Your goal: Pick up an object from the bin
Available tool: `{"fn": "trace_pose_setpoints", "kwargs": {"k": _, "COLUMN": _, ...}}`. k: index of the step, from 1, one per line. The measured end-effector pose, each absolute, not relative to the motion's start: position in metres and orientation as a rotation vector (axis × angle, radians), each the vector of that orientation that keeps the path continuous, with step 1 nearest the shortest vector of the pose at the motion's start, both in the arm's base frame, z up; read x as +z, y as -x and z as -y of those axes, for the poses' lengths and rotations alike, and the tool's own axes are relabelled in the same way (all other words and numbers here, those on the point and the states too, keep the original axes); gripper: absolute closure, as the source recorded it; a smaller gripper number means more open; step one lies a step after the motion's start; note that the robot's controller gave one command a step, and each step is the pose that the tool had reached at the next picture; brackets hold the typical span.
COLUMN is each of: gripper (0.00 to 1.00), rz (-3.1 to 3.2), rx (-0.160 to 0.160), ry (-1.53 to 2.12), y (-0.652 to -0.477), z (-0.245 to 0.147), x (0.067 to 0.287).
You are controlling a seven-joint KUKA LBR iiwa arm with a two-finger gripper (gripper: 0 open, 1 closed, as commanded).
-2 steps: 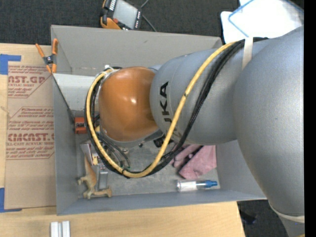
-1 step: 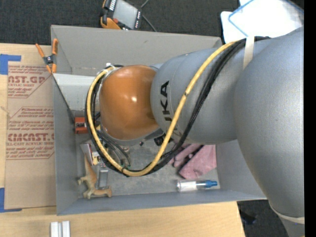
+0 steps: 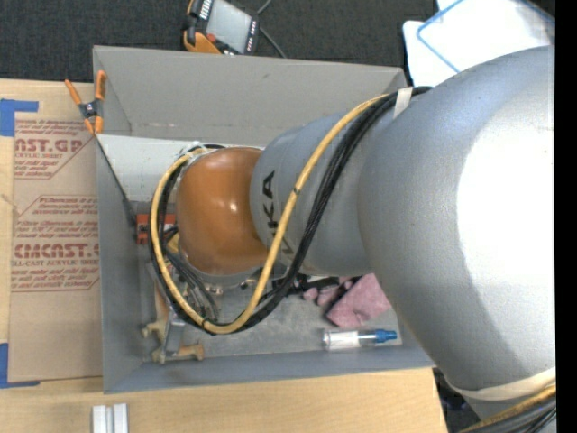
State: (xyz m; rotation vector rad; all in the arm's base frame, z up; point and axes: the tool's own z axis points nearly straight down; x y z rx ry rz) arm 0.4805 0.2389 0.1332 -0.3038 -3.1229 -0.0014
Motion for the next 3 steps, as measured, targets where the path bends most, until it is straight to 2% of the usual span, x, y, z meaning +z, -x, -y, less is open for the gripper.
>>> {"fn": "trace_pose_setpoints", "kwargs": {"k": 1, "gripper": 0.00, "rz": 3.139, "rx": -0.003, "ry": -0.112, "y": -0.482, "z": -0.240, "x": 0.116}}
{"fn": "trace_pose_setpoints", "kwargs": {"k": 2, "gripper": 0.00, "rz": 3.138, "rx": -0.004, "ry": 0.066, "y": -0.485, "z": -0.247, "x": 0.136}}
{"fn": "trace_pose_setpoints", "kwargs": {"k": 3, "gripper": 0.00, "rz": 3.128, "rx": -0.008, "ry": 0.301, "y": -0.481, "z": -0.245, "x": 0.071}}
